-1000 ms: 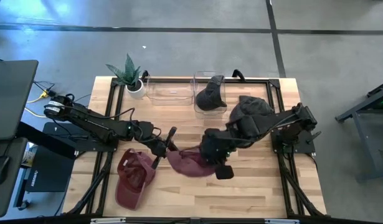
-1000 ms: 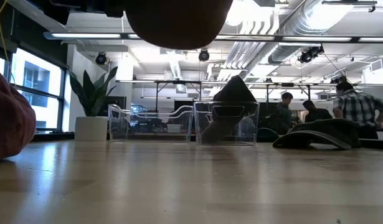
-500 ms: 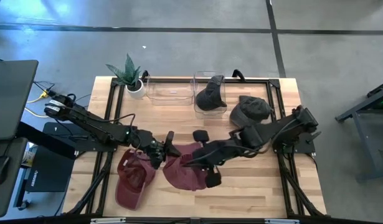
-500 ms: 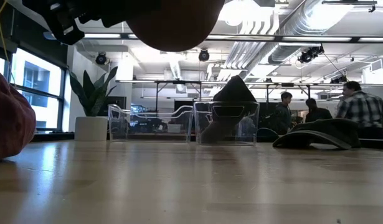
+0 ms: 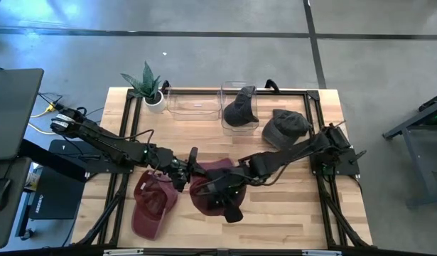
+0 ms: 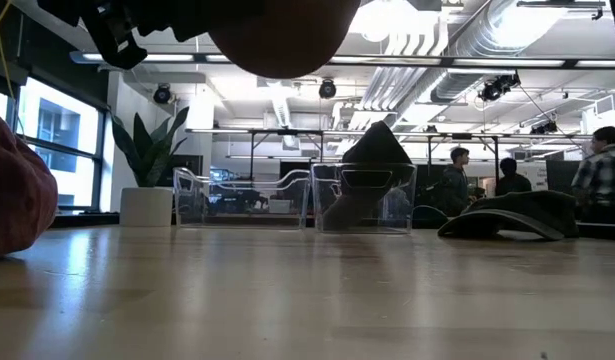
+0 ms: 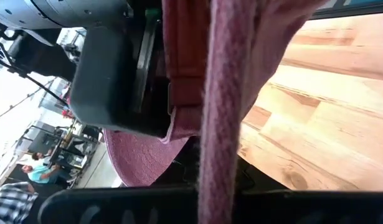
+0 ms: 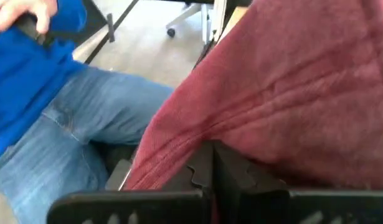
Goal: Pick & Place hat
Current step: Put the right red cap into the left transparent bin
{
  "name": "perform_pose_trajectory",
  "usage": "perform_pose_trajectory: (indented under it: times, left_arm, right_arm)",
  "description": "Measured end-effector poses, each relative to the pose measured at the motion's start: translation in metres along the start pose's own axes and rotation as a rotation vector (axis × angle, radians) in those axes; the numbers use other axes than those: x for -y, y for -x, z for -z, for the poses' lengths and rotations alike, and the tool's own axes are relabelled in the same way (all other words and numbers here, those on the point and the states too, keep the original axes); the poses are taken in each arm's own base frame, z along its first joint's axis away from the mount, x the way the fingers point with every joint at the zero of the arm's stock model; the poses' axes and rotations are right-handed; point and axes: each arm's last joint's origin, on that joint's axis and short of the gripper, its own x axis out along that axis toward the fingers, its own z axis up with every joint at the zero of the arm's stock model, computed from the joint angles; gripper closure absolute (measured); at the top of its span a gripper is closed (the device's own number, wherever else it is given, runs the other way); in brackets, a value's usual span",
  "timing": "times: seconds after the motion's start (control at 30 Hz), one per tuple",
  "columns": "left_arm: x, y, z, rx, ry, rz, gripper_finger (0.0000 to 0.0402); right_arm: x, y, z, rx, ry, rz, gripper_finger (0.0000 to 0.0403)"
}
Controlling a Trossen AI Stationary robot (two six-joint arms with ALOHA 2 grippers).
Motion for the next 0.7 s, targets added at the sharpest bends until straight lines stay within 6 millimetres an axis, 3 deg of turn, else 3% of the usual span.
perform_pose_trajectory:
  times: [0.17,0.3,0.4,0.5,0.7]
  left_arm:
    - [-0.001,0.0,-0.001,0.006,0.002,-0.008,0.0399]
    - [-0.001,0.0,-0.001,0.005,0.008,-0.008,0.0399]
    - [-0.001,0.0,-0.001,0.005,0.009,-0.009,0.0399]
    - [-0.001,0.0,-0.001,0.007,0.01,-0.014,0.0399]
    - [-0.003,0.0,0.0,-0.033,0.01,-0.053,0.0399]
  right_arm:
    - [-0.015,0.032,-0.019,0.05,0.005,0.166,0.0402]
    - [-0.027,0.058,-0.029,-0.008,-0.046,0.321,0.0402]
    - [-0.027,0.066,-0.028,-0.051,-0.089,0.4,0.0402]
    - [-0.018,0.058,-0.019,-0.12,-0.13,0.374,0.0402]
    - [-0.005,0.011,0.001,-0.286,-0.122,0.158,0.0403]
